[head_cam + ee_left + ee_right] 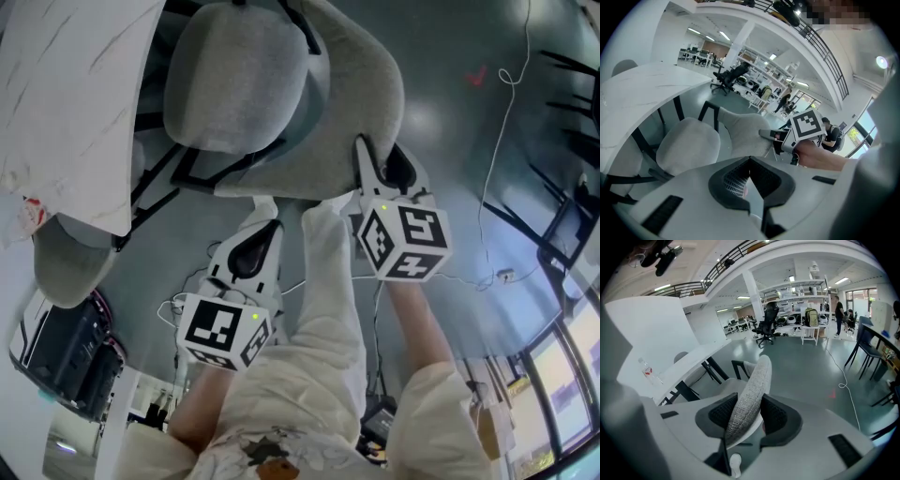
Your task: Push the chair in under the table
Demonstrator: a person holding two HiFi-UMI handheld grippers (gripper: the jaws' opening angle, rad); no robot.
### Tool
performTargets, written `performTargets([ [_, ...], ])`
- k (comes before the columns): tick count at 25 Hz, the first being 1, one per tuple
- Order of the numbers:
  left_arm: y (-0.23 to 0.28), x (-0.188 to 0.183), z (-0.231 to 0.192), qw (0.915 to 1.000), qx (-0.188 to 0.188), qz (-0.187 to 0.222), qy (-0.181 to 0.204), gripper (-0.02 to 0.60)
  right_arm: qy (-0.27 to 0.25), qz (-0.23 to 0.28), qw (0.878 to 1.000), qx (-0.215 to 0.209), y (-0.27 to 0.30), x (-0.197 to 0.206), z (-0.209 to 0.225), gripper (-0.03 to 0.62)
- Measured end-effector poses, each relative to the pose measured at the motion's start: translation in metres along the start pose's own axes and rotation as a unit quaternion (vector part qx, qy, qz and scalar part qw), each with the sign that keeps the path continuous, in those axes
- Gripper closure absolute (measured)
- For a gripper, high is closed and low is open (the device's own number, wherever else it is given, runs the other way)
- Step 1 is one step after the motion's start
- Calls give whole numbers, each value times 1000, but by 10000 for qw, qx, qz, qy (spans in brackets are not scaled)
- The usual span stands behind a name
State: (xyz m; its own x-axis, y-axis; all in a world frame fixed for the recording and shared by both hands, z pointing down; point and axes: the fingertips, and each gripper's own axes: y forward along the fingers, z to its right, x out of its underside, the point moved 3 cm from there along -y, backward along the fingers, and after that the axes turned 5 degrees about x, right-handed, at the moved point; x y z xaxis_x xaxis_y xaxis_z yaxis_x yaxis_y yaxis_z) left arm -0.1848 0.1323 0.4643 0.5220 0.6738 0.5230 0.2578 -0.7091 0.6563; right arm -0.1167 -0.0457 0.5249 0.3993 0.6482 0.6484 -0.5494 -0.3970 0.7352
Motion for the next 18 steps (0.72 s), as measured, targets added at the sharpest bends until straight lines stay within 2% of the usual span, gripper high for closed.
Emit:
performTargets([
  [9, -16, -6, -25, 9999, -64, 106, -83, 572, -40, 2, 9999, -122, 15, -6, -40, 442],
  [18, -24, -7, -43, 9998, -93, 101, -160, 572, -38, -63, 10000, -13, 22, -9, -42, 442],
])
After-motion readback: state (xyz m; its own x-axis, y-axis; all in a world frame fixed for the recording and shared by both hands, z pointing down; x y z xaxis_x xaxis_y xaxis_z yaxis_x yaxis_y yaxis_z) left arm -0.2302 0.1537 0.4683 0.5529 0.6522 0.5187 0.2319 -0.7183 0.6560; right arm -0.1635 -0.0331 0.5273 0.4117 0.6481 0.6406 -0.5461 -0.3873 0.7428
